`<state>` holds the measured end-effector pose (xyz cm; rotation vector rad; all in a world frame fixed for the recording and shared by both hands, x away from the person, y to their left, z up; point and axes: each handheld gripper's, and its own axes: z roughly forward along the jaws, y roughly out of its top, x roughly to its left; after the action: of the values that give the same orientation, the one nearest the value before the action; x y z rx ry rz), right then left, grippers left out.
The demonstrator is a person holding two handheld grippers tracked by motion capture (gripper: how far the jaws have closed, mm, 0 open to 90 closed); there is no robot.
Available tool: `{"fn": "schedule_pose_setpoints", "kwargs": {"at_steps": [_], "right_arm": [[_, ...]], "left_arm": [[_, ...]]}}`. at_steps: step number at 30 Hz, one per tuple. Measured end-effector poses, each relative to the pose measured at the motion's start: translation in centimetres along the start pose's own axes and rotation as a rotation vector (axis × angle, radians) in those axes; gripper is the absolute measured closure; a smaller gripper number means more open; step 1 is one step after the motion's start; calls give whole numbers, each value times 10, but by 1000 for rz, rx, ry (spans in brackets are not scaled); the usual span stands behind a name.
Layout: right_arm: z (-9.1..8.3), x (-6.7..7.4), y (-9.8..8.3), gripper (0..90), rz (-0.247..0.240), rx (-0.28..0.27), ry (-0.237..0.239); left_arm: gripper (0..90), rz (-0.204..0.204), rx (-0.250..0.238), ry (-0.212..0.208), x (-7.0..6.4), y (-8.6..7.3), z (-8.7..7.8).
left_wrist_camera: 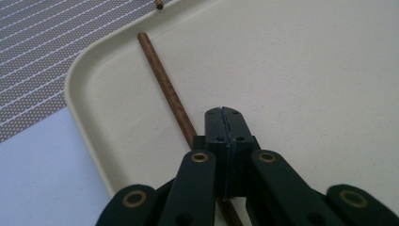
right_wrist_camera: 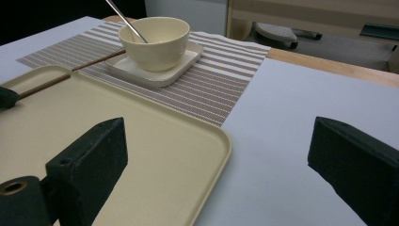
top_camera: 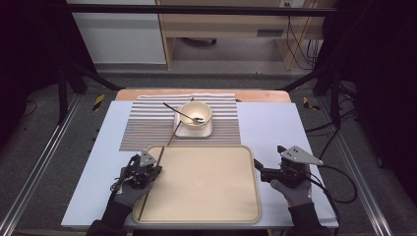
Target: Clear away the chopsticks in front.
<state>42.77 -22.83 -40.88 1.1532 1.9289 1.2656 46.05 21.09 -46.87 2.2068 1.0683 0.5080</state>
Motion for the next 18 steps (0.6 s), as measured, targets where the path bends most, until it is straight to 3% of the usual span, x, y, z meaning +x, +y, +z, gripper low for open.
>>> {"fn": "schedule_pose_setpoints", "kwargs": {"at_steps": [18], "right_arm": [[1,0,-1,56,4,4,-1]], "left_arm": [[897,-37,-9,16,9,-4,-5]]}}
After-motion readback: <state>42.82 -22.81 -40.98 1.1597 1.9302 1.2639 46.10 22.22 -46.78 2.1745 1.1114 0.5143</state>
